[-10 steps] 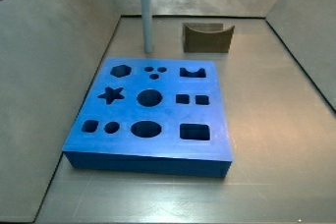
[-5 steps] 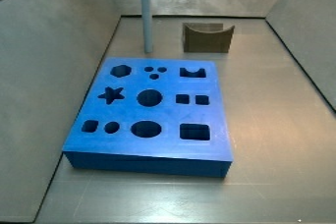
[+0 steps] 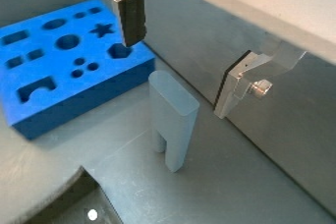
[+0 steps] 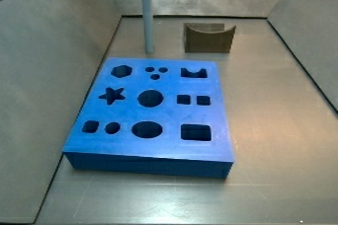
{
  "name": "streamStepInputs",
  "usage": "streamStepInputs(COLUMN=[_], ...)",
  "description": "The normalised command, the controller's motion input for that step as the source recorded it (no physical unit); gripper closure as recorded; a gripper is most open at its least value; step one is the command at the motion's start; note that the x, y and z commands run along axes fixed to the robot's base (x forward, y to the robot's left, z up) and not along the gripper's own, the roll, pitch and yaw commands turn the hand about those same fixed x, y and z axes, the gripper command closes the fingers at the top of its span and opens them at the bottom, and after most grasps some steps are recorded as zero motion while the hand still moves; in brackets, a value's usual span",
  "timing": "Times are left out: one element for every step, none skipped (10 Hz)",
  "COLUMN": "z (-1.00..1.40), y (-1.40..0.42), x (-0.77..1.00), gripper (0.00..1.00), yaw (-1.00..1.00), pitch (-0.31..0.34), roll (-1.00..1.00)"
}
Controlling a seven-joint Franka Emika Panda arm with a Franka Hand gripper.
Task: Pick up the square-circle object. Move up. Rotate the square-circle object. Move to above the board. Insert the square-circle object.
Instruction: Rotate the square-circle object, then move to above the board.
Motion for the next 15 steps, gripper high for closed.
streamStepInputs(z=[-0.03, -0.03, -1.00, -1.00, -1.00, -0.95, -0.80, -0.59, -0.44, -0.33, 0.00, 1.00, 1.00, 1.00, 1.00], y=[0.01, 0.01, 0.00, 0.00, 0.00, 0.00, 0.01, 0.01, 0.01, 0.01, 0.00, -0.26, -0.25, -0.24, -0.21], x=[0.04, 0.04, 0.00, 0.01, 0.02, 0.02, 0.01, 0.01, 0.01, 0.01, 0.00, 0.30, 0.29, 0.27, 0.26], gripper=[0.00, 0.00, 0.00, 0.00, 0.00, 0.00, 0.00, 0.00, 0.00, 0.00, 1.00, 1.00, 1.00, 1.00, 1.00], yaw=[-0.44, -0.23, -0.15, -0.10, -0.07, -0.05, -0.05, -0.05, -0.05, -0.05, -0.04, 0.14, 0.14, 0.12, 0.09], pitch=[0.038, 0.037, 0.037, 0.027, -0.014, -0.033, -0.046, -0.055, -0.055, -0.052, -0.045, -0.005, 0.034, 0.070, 0.096], roll=[-0.01, -0.01, -0.01, -0.01, 0.00, 0.00, 0.01, 0.01, 0.01, 0.01, 0.01, 0.02, 0.02, 0.02, 0.02])
